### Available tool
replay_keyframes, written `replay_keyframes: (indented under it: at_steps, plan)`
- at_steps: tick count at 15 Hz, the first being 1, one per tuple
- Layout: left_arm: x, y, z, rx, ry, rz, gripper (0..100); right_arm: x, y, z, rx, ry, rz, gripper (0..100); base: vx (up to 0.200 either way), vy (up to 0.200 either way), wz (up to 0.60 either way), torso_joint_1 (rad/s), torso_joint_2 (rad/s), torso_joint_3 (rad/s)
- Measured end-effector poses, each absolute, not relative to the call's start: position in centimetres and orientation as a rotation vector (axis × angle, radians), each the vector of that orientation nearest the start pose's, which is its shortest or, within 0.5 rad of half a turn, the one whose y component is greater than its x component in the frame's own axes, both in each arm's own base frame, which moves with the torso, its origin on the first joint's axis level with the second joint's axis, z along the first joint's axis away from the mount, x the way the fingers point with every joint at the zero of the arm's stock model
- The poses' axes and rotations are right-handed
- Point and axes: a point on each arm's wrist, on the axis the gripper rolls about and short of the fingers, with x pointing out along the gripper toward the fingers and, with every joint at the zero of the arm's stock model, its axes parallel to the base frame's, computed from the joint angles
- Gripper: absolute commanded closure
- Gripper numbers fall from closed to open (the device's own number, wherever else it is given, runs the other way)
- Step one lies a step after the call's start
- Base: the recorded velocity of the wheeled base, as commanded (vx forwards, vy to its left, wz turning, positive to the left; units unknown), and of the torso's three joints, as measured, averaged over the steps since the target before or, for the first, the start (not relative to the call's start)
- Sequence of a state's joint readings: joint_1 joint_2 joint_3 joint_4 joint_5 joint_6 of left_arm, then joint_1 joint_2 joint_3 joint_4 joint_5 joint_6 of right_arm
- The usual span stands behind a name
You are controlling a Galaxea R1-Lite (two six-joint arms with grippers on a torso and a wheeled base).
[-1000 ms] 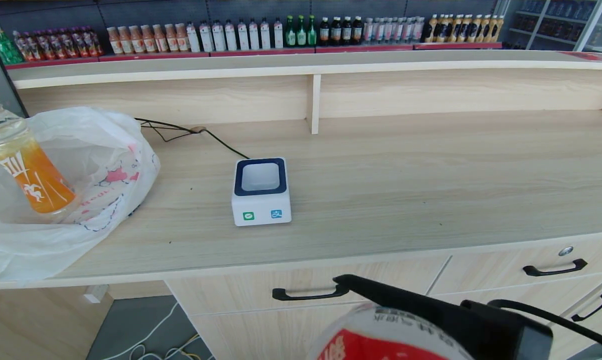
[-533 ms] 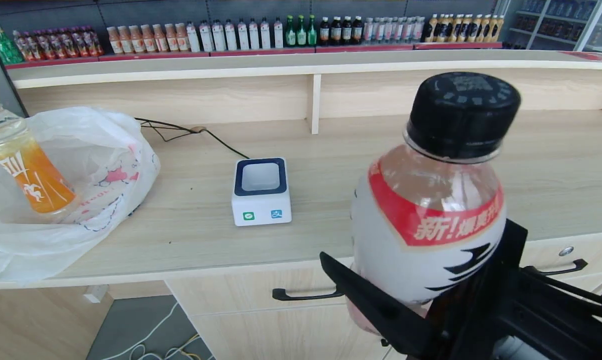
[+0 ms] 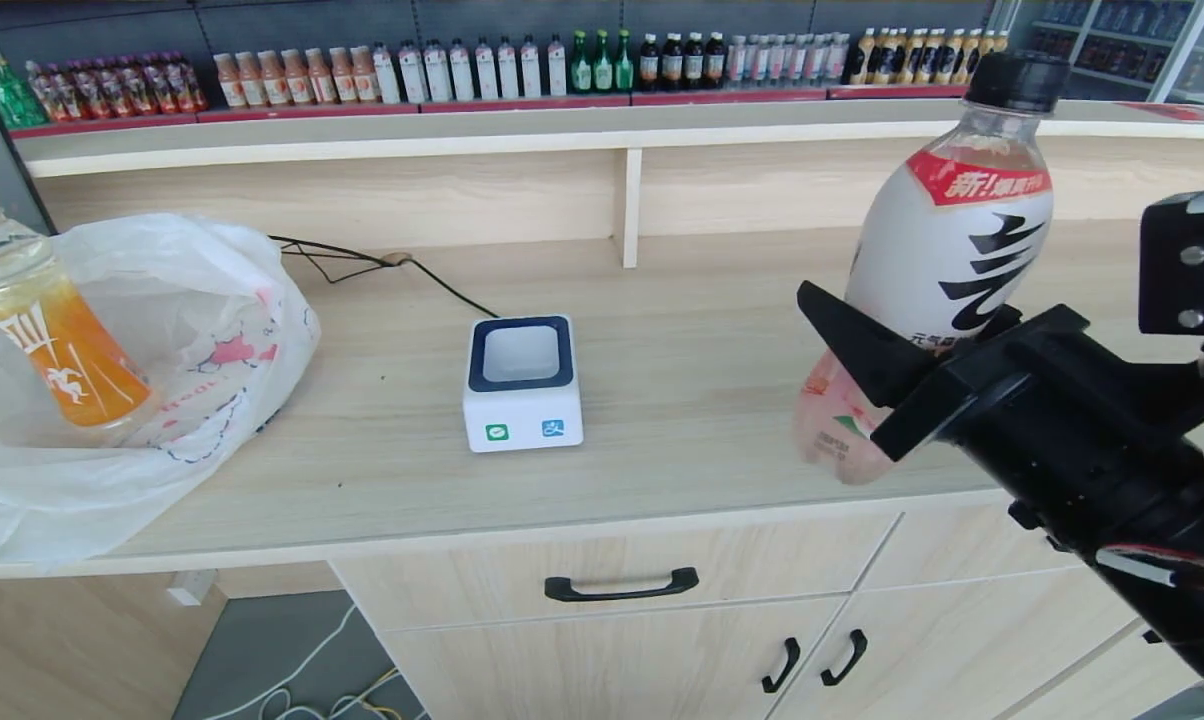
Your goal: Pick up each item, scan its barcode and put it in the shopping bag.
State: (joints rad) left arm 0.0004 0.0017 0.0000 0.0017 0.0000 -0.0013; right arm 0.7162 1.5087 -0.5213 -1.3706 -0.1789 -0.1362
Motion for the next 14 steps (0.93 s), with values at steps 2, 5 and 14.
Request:
replay_keyframes:
  at_steps: [2, 5, 14]
  plan:
    - [-2.3, 0.0, 7.5, -0.001, 0.003, 0.000, 0, 19.2, 13.9, 23.5, 0.048, -0.383, 0.437, 100, 0.000, 0.000, 0.00, 0.000, 0.00, 0.000]
    - [-2.3, 0.0, 7.5, -0.001, 0.003, 0.000, 0, 20.6, 12.1, 23.8, 0.059, -0.393, 0.346, 100, 0.000, 0.000, 0.00, 0.000, 0.00, 0.000]
    - [-2.3, 0.0, 7.5, 0.000, 0.003, 0.000, 0, 21.2, 9.4, 22.7, 0.050, -0.363, 0.246, 100, 0.000, 0.022, 0.00, 0.001, 0.00, 0.000]
